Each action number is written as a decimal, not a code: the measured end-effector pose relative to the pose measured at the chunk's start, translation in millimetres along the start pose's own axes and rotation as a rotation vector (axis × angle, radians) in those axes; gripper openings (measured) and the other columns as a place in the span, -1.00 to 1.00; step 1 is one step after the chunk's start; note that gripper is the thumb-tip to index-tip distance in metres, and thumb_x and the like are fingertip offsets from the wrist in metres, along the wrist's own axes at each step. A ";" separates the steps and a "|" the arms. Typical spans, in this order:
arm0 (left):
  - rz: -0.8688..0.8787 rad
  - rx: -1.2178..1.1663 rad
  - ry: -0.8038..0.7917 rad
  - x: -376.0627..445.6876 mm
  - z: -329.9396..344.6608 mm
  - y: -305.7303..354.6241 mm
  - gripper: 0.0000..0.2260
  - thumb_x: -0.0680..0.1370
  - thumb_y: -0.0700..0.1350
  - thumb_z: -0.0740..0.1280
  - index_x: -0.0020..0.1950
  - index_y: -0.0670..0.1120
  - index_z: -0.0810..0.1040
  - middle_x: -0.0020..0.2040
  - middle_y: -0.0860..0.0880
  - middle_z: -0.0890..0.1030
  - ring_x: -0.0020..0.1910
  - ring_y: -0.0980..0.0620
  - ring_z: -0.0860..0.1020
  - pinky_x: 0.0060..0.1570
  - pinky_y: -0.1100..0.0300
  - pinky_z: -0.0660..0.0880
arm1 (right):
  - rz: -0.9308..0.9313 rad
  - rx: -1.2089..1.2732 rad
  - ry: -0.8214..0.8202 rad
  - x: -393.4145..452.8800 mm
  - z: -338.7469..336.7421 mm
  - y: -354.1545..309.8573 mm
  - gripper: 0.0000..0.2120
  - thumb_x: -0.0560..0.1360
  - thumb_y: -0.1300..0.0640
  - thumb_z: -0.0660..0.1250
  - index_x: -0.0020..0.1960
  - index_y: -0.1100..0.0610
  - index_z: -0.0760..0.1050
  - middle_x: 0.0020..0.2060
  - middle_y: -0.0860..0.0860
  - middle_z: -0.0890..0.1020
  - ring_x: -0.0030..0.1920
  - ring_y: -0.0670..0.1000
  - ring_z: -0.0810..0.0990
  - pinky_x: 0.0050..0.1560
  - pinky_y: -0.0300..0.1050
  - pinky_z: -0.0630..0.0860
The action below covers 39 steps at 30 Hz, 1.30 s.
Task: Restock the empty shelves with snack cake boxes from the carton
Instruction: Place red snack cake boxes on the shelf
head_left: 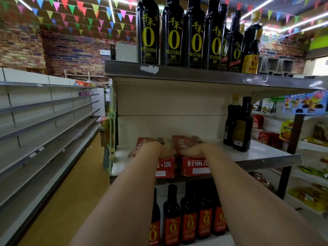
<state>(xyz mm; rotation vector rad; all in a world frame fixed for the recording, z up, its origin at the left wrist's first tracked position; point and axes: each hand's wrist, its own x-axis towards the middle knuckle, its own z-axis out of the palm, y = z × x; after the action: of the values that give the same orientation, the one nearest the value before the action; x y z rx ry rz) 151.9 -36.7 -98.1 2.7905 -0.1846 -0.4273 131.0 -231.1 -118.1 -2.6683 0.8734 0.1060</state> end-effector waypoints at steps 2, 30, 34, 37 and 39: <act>0.067 -0.057 0.091 21.7 -2.2 -3.4 0.21 -0.24 0.72 0.00 0.38 0.30 0.26 0.35 -0.12 0.42 0.24 -0.25 0.42 0.10 -0.23 0.38 | -0.001 0.038 0.031 -1.9 -1.0 -0.2 0.21 -0.48 -0.60 0.30 0.17 -0.23 0.37 -0.03 0.06 0.61 -0.03 0.22 0.59 0.08 0.34 0.43; 0.103 -0.774 -0.200 -284.1 4.6 -84.8 -0.82 0.49 -0.22 0.38 -0.04 -0.21 0.40 -0.08 -0.19 0.58 -0.14 -0.17 0.57 0.09 -0.03 0.51 | 0.099 1.183 -0.169 -352.7 7.2 82.5 -0.54 0.44 0.28 0.43 0.28 0.34 0.39 0.03 0.21 0.60 0.04 0.22 0.60 -0.02 0.05 0.52; 0.097 -0.878 -0.097 -329.9 58.7 -84.9 -0.56 0.39 -0.26 0.45 0.20 -0.23 0.38 -0.04 -0.19 0.62 -0.12 -0.17 0.62 -0.06 -0.04 0.58 | 0.103 1.207 0.015 -388.3 37.2 106.9 -0.33 0.38 0.34 0.46 0.40 0.35 0.23 0.29 0.16 0.43 0.30 0.24 0.41 0.22 0.09 0.41; 0.034 -0.838 -0.015 -364.7 99.4 -95.8 -0.44 0.34 -0.22 0.49 0.25 -0.19 0.32 0.00 -0.18 0.60 -0.07 -0.17 0.62 0.00 -0.08 0.58 | 0.149 0.951 0.138 -424.3 68.6 124.5 -0.21 0.35 0.15 0.48 0.42 0.30 0.15 0.27 0.19 0.43 0.25 0.24 0.44 0.17 0.02 0.43; -0.023 -0.733 0.050 -388.6 122.3 -111.4 -0.46 0.36 -0.15 0.47 0.26 -0.17 0.32 -0.02 -0.15 0.59 -0.11 -0.12 0.62 -0.06 -0.01 0.60 | 0.120 0.766 0.170 -454.2 86.8 131.2 -0.28 0.37 0.04 0.44 0.38 0.25 0.19 0.21 0.19 0.49 0.20 0.23 0.48 0.11 -0.02 0.44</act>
<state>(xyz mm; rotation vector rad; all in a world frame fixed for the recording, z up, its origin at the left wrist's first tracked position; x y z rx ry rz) -245.4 100.5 -139.7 2.0800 0.0197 -0.3398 -310.8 -46.4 -159.9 -1.9253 0.8933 -0.3621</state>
